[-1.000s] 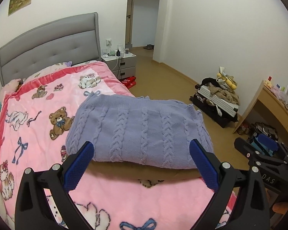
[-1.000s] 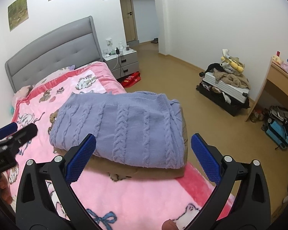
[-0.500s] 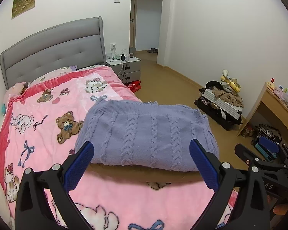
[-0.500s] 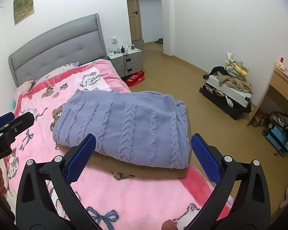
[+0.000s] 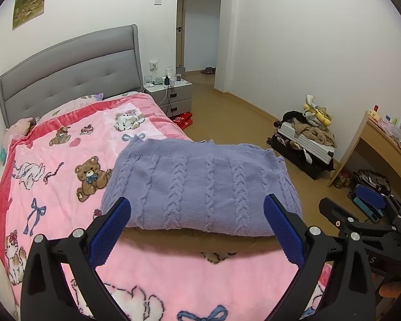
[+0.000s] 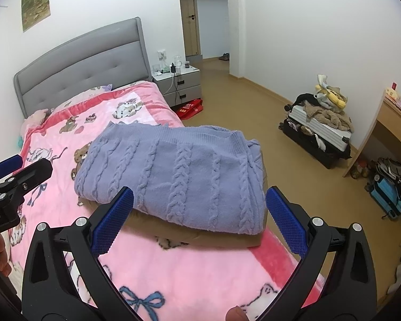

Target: Fold large clothes

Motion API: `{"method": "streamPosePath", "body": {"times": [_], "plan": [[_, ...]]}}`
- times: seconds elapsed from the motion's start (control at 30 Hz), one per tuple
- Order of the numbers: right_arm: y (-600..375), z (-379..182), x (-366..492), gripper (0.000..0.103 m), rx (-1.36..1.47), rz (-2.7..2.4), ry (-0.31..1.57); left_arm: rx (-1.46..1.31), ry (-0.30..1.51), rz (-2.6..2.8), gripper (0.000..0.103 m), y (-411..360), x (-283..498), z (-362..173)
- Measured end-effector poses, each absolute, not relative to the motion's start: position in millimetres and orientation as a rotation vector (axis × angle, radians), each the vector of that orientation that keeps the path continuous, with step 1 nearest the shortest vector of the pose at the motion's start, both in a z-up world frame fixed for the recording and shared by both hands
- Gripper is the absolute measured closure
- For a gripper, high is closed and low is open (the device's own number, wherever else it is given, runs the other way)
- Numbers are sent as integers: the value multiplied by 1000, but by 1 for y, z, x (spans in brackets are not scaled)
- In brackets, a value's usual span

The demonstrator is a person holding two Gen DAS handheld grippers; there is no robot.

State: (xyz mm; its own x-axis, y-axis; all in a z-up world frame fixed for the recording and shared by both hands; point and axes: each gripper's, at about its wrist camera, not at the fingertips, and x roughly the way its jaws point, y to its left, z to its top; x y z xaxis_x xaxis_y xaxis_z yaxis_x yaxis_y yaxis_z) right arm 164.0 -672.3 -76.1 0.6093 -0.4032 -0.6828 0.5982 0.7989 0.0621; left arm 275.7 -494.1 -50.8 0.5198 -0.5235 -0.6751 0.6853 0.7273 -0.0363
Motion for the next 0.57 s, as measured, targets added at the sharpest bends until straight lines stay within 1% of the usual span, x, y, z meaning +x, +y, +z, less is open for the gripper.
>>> {"method": "streamPosePath", "body": {"times": [0.57], "plan": [[-671,-73,162,8,309,-579,699,242,731,-738,5,-492,275,-50]]}}
